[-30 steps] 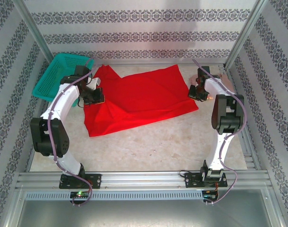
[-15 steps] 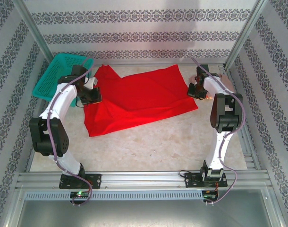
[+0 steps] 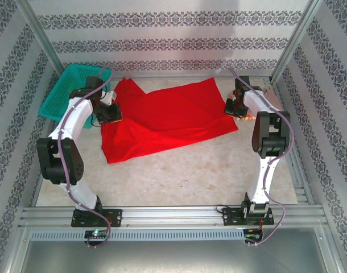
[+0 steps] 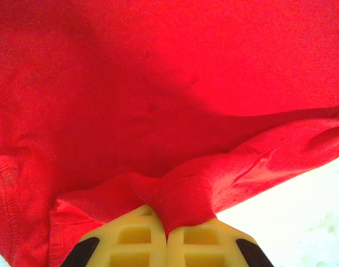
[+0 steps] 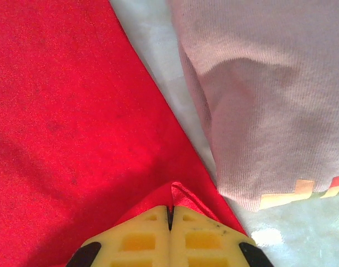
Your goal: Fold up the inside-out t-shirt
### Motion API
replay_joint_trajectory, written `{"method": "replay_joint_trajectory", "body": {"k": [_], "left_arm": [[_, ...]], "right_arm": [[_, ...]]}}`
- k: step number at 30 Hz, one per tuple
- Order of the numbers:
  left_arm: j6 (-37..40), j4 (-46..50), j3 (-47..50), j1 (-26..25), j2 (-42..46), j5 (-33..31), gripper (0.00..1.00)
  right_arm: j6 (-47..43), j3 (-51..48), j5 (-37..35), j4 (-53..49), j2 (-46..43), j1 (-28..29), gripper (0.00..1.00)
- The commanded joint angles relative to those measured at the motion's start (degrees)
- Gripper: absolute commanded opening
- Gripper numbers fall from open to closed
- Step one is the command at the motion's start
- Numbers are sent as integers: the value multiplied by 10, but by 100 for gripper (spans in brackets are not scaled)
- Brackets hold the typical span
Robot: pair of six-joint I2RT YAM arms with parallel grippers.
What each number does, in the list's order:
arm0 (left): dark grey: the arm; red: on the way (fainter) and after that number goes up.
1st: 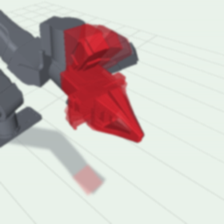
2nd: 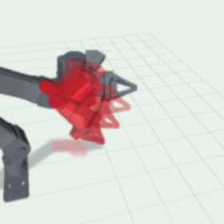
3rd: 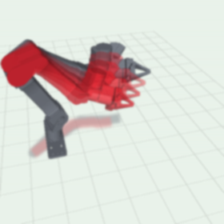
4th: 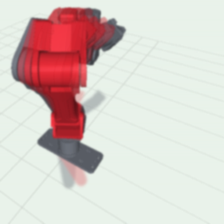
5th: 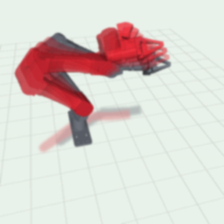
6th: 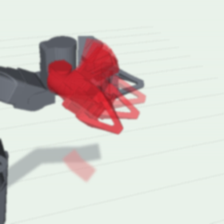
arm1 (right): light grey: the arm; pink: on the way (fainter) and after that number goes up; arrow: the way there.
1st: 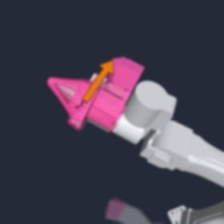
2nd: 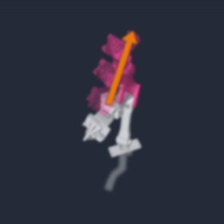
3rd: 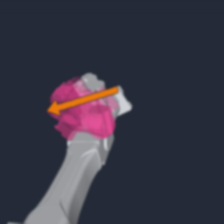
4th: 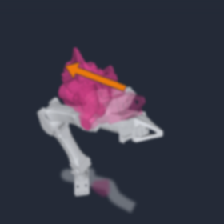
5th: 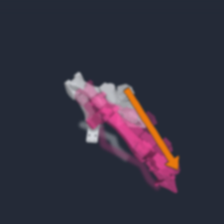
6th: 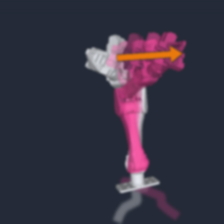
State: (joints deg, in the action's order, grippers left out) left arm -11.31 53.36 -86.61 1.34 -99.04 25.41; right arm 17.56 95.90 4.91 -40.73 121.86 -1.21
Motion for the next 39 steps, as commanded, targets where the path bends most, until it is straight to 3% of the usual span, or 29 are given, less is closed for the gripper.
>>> {"method": "replay_joint_trajectory", "body": {"k": [1,18,27,33,39], "left_arm": [[4,6,-14,13,-14,-6,0],[0,15,-63,21,-101,-24,0],[-2,23,-94,27,-142,-59,5],[-13,18,-124,33,-177,-81,14],[-33,-17,-152,33,-192,-89,42]], "right_arm": [[-10,19,-20,-14,18,5,2],[-1,73,-13,-16,63,6,7],[-3,110,4,-26,63,6,26],[-5,112,43,-13,26,6,32],[-7,42,72,22,-48,10,35]]}}
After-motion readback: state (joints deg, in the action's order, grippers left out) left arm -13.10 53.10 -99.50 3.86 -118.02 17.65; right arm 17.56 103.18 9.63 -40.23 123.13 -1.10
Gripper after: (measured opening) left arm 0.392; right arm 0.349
